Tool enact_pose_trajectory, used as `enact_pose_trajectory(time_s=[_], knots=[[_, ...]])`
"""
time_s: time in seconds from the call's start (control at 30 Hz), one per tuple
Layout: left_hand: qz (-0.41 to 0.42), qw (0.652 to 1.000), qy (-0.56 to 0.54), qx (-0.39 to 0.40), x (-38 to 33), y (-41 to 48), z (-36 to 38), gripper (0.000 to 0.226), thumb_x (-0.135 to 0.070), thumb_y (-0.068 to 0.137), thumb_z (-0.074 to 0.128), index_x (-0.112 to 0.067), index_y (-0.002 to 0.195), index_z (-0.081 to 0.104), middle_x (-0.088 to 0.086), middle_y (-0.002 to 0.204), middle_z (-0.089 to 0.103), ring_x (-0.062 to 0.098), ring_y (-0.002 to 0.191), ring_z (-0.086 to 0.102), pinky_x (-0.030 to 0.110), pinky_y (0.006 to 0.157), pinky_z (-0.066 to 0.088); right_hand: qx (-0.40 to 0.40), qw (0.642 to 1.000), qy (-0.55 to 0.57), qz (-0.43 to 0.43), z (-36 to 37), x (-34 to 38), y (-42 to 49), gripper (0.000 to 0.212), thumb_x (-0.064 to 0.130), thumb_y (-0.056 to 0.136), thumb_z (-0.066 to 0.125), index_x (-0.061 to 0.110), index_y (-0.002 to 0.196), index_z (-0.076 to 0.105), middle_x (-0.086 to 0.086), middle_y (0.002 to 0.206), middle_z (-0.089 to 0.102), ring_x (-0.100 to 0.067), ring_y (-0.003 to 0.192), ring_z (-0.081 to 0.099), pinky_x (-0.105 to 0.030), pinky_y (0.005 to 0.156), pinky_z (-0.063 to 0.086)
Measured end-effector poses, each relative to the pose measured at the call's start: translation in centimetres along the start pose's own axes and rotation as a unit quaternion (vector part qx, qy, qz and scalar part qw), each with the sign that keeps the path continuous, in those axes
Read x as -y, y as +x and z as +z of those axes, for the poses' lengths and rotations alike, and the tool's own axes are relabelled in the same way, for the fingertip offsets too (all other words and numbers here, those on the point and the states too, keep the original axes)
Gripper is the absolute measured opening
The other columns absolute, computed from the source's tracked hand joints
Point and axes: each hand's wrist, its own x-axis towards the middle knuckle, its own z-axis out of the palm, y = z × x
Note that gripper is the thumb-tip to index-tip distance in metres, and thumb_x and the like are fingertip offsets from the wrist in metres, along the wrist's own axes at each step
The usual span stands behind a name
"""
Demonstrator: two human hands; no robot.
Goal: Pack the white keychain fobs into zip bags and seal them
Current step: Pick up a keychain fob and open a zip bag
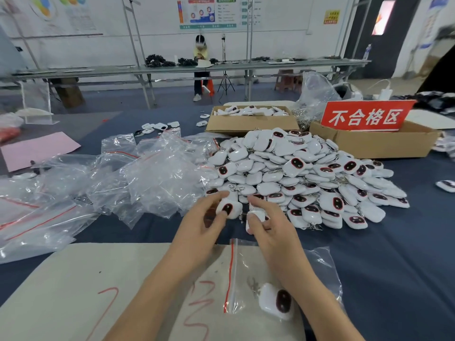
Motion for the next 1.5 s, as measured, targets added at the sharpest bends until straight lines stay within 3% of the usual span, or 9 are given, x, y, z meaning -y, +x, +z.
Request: enact_pose_trajectory(time_s=[0.1,0.17,0.3,0.57,0.73,0.87,1.07,1.23,1.5], knots=[[0.006,0.994,-0.106,-0.007,-1.0,-1.2,-0.1,0.041,-0.017,0.098,0.066,-0.032,0.135,0.058,-0.009,0.105,0.071,0.009,0.098,0.068,0.016,0.084,0.051,0.035,0.999,0.005,-0.028,0.6,0.6,0.1,0.026,0.029,0.099,0.059,0.052,0.112,0.061,0.021,0.110,0.069,0.000,0.095,0.067,-0.018,0.084,0.053],[-0.014,0.987,-0.152,-0.048,-1.3,-1.8,0.5,0.037,-0.013,0.097,0.066,-0.028,0.131,0.062,-0.009,0.104,0.074,0.008,0.098,0.069,0.017,0.086,0.053,0.045,0.998,0.032,-0.028,1.0,0.9,0.0,0.020,0.024,0.099,0.060,0.037,0.113,0.068,0.016,0.103,0.075,-0.002,0.097,0.069,-0.020,0.085,0.054],[-0.072,0.980,-0.168,-0.076,-1.1,-2.0,1.4,0.017,-0.020,0.098,0.063,-0.025,0.112,0.072,-0.014,0.099,0.077,0.010,0.092,0.073,0.026,0.083,0.059,0.048,0.991,0.122,0.024,1.3,0.8,0.0,0.016,0.013,0.098,0.061,0.021,0.108,0.070,0.009,0.096,0.077,-0.005,0.088,0.072,-0.019,0.074,0.056],[-0.059,0.987,-0.133,-0.072,0.0,-2.0,1.3,0.017,-0.022,0.100,0.062,-0.032,0.106,0.075,-0.011,0.097,0.078,0.008,0.092,0.073,0.032,0.083,0.059,0.061,0.979,0.176,0.082,1.6,0.7,0.2,0.034,0.014,0.097,0.062,0.040,0.086,0.080,0.006,0.092,0.078,-0.009,0.081,0.074,-0.018,0.071,0.057],[-0.044,0.989,-0.123,-0.073,-0.1,-2.0,1.1,0.021,-0.021,0.099,0.065,-0.039,0.099,0.075,-0.014,0.095,0.078,0.003,0.093,0.072,0.009,0.076,0.050,0.071,0.980,0.171,0.073,1.6,0.6,0.2,0.036,0.016,0.098,0.062,0.046,0.089,0.079,0.007,0.095,0.078,-0.010,0.084,0.075,-0.018,0.074,0.057],[-0.038,0.988,-0.128,-0.077,-0.3,-2.0,1.2,0.028,-0.018,0.098,0.065,-0.044,0.094,0.076,-0.015,0.093,0.078,0.001,0.091,0.072,0.007,0.075,0.049,0.065,0.982,0.162,0.067,1.6,0.6,0.1,0.035,0.016,0.099,0.061,0.045,0.090,0.078,0.007,0.094,0.078,-0.012,0.085,0.075,-0.017,0.074,0.057],[-0.052,0.986,-0.149,-0.052,-0.3,-2.1,1.3,0.026,-0.035,0.093,0.065,-0.032,0.117,0.073,-0.011,0.105,0.077,0.008,0.099,0.072,0.035,0.089,0.059,0.036,0.986,0.149,0.062,1.4,0.7,0.1,0.028,0.017,0.100,0.059,0.037,0.096,0.078,0.005,0.084,0.077,-0.012,0.080,0.075,-0.023,0.073,0.060],[-0.056,0.986,-0.157,0.002,-0.1,-2.5,1.7,0.039,-0.019,0.097,0.066,-0.030,0.135,0.062,-0.015,0.112,0.075,0.003,0.107,0.069,0.016,0.089,0.052,0.012,0.987,0.146,0.073,1.1,0.5,0.2,0.025,0.016,0.099,0.060,0.034,0.095,0.077,0.000,0.086,0.078,-0.012,0.080,0.075,-0.026,0.077,0.061],[-0.051,0.989,-0.141,-0.010,-0.1,-2.4,1.7,0.038,-0.013,0.098,0.066,-0.028,0.132,0.064,-0.012,0.104,0.076,0.008,0.099,0.070,0.012,0.083,0.051,0.013,0.985,0.158,0.064,1.3,0.4,0.2,0.026,0.018,0.098,0.061,0.036,0.094,0.080,0.004,0.089,0.078,-0.007,0.080,0.073,-0.020,0.074,0.059]])
